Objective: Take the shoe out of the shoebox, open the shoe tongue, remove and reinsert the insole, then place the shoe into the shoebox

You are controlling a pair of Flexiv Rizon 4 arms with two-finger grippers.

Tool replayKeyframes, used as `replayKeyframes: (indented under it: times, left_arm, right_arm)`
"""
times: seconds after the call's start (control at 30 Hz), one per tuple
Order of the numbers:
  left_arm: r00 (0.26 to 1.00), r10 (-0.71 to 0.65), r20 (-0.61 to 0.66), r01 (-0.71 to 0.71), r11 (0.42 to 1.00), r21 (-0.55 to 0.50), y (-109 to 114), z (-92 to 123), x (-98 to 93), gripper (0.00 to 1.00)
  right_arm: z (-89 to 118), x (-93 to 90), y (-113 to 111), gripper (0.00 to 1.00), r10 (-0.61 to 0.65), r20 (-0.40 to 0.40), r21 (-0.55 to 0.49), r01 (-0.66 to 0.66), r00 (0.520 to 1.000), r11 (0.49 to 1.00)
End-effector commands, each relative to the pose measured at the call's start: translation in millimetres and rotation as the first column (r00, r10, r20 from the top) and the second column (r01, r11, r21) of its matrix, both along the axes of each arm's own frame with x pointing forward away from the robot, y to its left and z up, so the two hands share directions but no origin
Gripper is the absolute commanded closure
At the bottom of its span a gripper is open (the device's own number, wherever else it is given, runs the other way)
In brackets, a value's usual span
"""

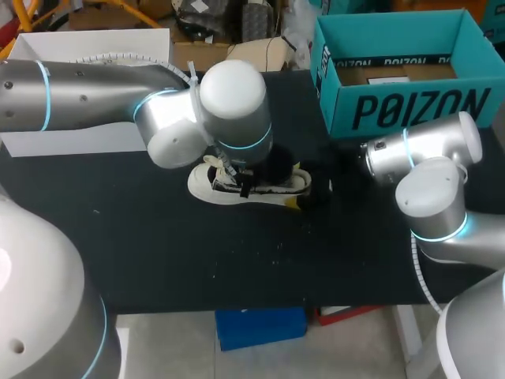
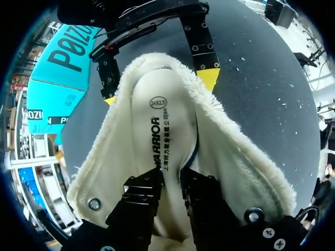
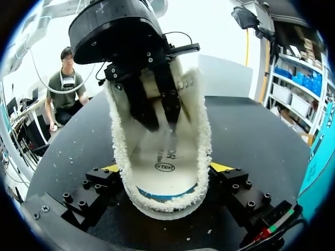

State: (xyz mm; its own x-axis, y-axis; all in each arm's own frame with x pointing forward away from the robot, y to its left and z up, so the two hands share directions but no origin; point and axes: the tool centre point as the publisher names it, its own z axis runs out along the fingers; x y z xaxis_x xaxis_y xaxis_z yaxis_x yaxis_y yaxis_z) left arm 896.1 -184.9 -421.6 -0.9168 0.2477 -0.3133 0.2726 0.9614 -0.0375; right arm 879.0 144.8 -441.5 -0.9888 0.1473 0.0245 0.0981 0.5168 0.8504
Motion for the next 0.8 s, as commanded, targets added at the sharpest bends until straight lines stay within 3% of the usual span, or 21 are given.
replayKeyframes:
  times: [0.03,0.53,0.8]
  left_arm:
    - [1.0,-0.005,-0.027,0.004,1.0,-0.023,7.5,5.6,-0.7,1.0]
    - [0.997,0.008,-0.073,-0.016,0.994,-0.106,20.4,46.1,-6.3,1.0]
    - [0.992,-0.072,-0.099,0.053,0.981,-0.188,12.2,48.3,-12.0,1.0]
  right_arm:
    - [0.0,-2.1,0.4,1.0,0.002,-0.002,-0.001,-0.002,1.0,1.0]
    - [0.0,-2.1,0.4,1.0,0.002,-0.002,-0.001,-0.002,1.0,1.0]
    - [0.0,-2.1,0.4,1.0,0.002,-0.002,-0.001,-0.002,1.0,1.0]
